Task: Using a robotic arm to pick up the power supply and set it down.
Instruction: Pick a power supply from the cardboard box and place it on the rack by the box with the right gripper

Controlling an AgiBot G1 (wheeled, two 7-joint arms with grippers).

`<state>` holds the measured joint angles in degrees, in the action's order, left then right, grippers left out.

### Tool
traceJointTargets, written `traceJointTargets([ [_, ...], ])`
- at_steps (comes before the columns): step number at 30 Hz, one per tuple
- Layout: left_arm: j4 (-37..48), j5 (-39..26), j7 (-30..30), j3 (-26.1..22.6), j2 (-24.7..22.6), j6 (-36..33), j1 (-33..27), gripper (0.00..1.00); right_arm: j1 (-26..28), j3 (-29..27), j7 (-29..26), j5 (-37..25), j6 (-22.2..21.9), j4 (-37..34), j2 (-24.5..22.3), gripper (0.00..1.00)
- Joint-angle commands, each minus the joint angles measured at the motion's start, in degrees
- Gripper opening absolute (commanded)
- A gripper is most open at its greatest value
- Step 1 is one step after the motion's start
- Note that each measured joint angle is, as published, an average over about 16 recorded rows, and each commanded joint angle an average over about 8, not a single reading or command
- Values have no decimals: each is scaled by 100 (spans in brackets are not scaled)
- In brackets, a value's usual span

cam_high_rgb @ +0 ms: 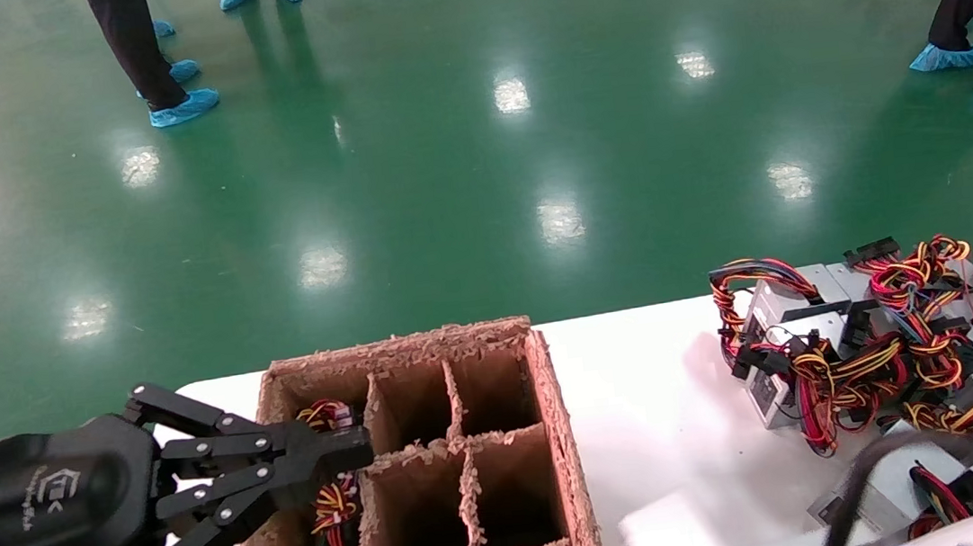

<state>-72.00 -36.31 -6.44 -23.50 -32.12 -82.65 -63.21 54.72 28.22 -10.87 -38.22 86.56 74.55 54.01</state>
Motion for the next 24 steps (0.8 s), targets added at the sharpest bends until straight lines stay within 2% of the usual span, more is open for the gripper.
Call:
traceJointTargets([
  [1, 0, 0, 0, 0, 0, 0, 0, 0, 14, -67, -38, 166, 25, -4, -23, 0],
  [15, 0, 0, 0, 0, 0, 0, 0, 0, 74, -600, -474, 1600, 94, -230, -159, 0],
  [24, 0, 0, 0, 0, 0, 0, 0, 0, -37, -1016, -520, 1999, -132, -295, -703, 0],
])
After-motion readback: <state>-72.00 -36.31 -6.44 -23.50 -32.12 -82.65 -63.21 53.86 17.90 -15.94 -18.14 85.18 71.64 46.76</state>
